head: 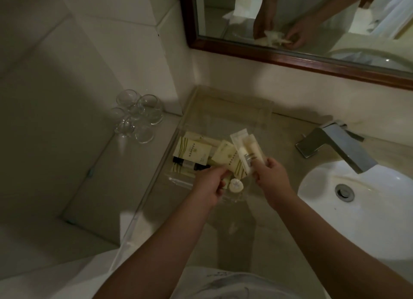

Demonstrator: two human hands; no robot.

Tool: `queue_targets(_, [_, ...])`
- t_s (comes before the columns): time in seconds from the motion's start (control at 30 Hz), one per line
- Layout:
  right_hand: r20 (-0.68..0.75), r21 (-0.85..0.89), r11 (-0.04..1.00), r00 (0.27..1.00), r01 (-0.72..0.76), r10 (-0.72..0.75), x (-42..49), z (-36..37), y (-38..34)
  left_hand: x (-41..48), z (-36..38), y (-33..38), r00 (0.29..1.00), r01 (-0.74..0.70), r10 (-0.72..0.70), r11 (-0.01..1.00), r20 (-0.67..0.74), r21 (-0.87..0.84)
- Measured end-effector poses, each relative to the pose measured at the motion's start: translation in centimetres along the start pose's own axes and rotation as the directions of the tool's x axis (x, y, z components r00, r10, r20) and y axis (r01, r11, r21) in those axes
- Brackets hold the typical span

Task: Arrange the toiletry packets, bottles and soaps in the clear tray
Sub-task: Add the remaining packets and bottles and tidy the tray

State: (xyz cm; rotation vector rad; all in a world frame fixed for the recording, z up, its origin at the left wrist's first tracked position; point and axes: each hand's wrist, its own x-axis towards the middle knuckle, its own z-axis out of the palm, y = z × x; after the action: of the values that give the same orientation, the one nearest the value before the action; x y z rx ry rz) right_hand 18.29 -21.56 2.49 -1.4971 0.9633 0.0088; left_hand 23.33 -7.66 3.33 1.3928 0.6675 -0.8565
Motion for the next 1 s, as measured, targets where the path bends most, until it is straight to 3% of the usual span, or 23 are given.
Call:
queue_targets(0.1, [0.047,0.033,0.999,0.999,-0.029,0.027,-0.1,-0.3,0.3,-0.1,0.1,-0.1,0.999,0.005,-0.004,1.0,0.054,-0.022])
queue_targets(0.23, [0.038,0.024,1.0,0.999,-0.017,0.016,-0.2,-0.7,0.4,0.2,-0.1,-0.3,0.999,-0.045,0.044,0.999,0.016,0.019])
queue_targets(0.47, [-0.008,-0.18,0.981,0.997,0.076,-0.078,0.4,-0.4,-0.3,0.6,-0.9,-0.7,0.992,-0.098,0.102,0.994,-0.079,0.058])
queue_targets(0.6, [-0.012,-0.212,0.971,0.993,0.114,-0.119,0.6,0.3,-0.7,0.5,-1.1,-0.7,0.988,-0.118,0.125,0.991,-0.095,0.07])
queue_targets(0.7, [0.044,-0.244,0.962,0.992,0.127,-0.12,0.5,0.5,-0.9,0.6,-1.4,-0.4,0.969,-0.211,0.226,0.968,-0.102,0.139])
queue_targets(0.77, [0.109,-0.245,0.963,0.99,0.111,-0.087,0.1,0.3,-0.9,0.9,-1.9,0.3,0.92,-0.334,0.38,0.886,-0.091,0.321])
queue_targets(0.87, [0.111,-0.165,0.983,0.992,0.079,-0.061,-0.3,-0.2,-0.9,1.6,-3.0,1.9,0.79,-0.497,0.607,0.561,0.079,0.662])
queue_targets(0.93, [0.114,-0.119,0.99,0.992,0.074,-0.061,-0.1,-0.6,-1.2,1.9,-3.6,3.1,0.75,-0.549,0.597,0.319,0.286,0.773])
queue_targets(1.0, [0.186,-0.137,0.986,0.98,0.096,-0.07,0.0,-0.7,-1.6,1.7,-3.5,4.4,0.741,-0.608,0.477,0.178,0.472,0.774])
